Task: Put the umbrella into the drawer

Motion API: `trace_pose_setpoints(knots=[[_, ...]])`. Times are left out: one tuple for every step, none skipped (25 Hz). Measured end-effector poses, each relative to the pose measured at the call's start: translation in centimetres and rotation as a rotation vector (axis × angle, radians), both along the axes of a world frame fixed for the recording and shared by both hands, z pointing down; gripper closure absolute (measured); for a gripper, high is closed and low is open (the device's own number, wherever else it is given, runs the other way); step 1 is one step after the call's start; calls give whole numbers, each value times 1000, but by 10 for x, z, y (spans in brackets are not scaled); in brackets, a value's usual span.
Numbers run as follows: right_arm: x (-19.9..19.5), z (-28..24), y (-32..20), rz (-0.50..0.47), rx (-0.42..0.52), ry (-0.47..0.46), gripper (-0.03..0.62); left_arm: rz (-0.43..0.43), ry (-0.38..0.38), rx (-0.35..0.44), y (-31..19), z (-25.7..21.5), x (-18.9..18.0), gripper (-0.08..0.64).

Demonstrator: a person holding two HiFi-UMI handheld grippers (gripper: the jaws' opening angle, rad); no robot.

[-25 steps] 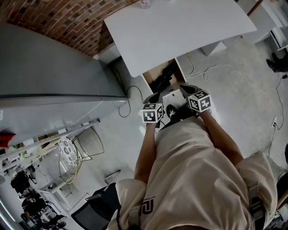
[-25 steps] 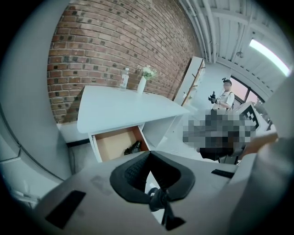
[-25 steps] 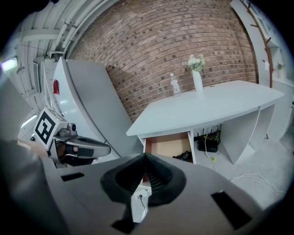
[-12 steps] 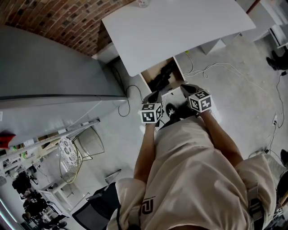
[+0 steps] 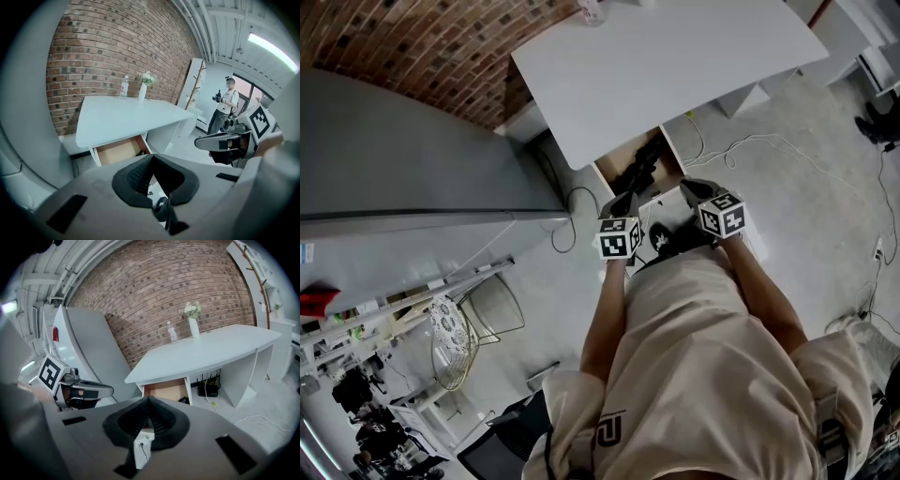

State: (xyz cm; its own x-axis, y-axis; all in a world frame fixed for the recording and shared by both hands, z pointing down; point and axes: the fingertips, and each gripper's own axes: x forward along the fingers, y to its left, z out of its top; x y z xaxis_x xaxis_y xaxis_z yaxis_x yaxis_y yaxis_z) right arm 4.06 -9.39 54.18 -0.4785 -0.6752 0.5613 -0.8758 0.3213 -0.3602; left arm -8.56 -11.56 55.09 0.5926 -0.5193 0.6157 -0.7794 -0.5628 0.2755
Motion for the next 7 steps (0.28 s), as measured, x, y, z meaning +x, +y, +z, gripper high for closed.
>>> trace_pose_setpoints(knots=[[1, -1, -1, 4, 3, -3, 525, 3, -2, 0, 0, 0, 1, 551], [1, -1, -1, 5, 5, -5, 525, 5, -3, 0, -1, 1, 1, 551], [1, -2, -2, 6, 7, -8, 525, 6, -4, 0, -2, 1, 2, 551], [2, -2, -4, 5, 8, -9, 525, 6, -5, 0, -3, 2, 2, 551], [3, -2, -5, 4, 9, -10, 525, 6, -7, 1, -4, 2, 3, 551], [3, -2, -7, 3, 10, -10, 525, 7, -9, 2, -5, 2, 4, 551], [4, -2, -8, 3, 11, -11, 525, 7, -11, 3, -7, 2, 5, 551]])
